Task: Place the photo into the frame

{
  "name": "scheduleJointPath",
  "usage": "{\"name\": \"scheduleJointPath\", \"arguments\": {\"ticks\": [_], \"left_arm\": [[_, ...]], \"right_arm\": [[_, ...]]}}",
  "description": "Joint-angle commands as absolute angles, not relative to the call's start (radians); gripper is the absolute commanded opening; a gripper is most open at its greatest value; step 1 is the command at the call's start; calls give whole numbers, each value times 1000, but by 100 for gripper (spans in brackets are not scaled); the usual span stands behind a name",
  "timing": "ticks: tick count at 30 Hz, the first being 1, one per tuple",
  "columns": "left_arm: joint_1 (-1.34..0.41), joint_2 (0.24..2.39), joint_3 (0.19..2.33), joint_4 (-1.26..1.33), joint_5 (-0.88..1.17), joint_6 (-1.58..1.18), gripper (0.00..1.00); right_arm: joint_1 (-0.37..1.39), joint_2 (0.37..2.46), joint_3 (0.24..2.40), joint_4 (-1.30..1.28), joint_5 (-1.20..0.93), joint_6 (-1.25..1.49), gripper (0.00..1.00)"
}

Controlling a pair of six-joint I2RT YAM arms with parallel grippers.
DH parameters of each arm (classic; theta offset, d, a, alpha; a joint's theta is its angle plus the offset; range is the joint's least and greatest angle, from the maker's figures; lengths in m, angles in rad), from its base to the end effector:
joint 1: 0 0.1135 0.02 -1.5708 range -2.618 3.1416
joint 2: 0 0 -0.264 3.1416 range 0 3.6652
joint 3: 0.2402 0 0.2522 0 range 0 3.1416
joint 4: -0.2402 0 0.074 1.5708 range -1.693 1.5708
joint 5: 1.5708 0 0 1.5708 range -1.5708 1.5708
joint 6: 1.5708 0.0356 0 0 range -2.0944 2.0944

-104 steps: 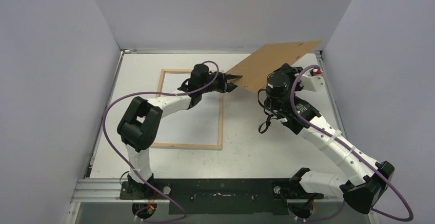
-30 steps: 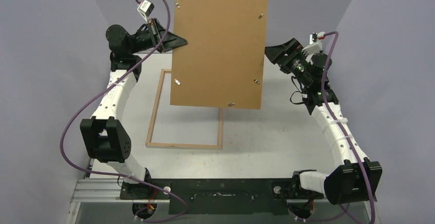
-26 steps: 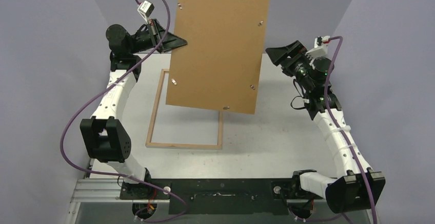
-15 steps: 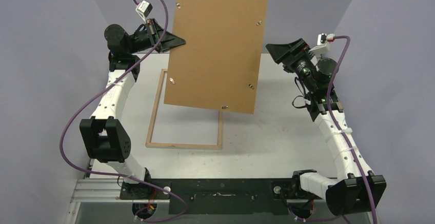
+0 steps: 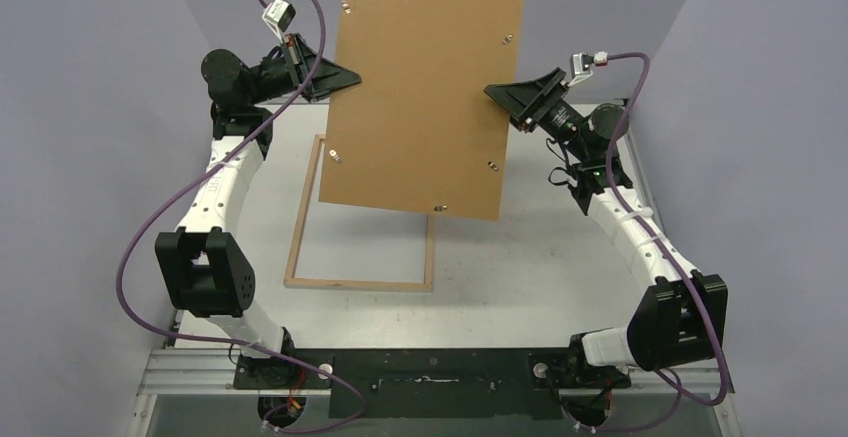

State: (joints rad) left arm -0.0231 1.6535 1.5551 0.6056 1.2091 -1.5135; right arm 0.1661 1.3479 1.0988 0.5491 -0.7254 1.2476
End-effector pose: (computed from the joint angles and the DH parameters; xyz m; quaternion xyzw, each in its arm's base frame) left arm 0.3663 -0.0418 0.4543 0.0771 0.6388 -0.7000 0.3096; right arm 0.3018 0.0745 0.3985 0.0408 0.6227 0.6488 0.4354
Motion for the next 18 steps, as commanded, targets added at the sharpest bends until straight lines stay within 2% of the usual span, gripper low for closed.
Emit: {"name": "scheduleJointPath", "arguments": {"ticks": [1,3,8,11,13,18], "left_arm": [[-16,1639,1585,690,1148,-1549,0],[-10,1645,1591,690,1138,-1550,0],[-5,1663,1597,689,1129,-1551,0],[37,1661,1578,686,1115,-1536,0],[50,1650,1552,649,1102,-1496,21],[106,1602,1502,276,1037,-1212,54]], "right_arm": [[204,1372,1157,745,-819,1342,52],[204,1384,1155,790,-842,1374,34],[193,1423,1134,980,-857,1493,3],[192,1445,1131,1049,-846,1537,0],[194,1444,1129,1039,-836,1518,0],[196,1410,1132,800,-792,1364,0]]}}
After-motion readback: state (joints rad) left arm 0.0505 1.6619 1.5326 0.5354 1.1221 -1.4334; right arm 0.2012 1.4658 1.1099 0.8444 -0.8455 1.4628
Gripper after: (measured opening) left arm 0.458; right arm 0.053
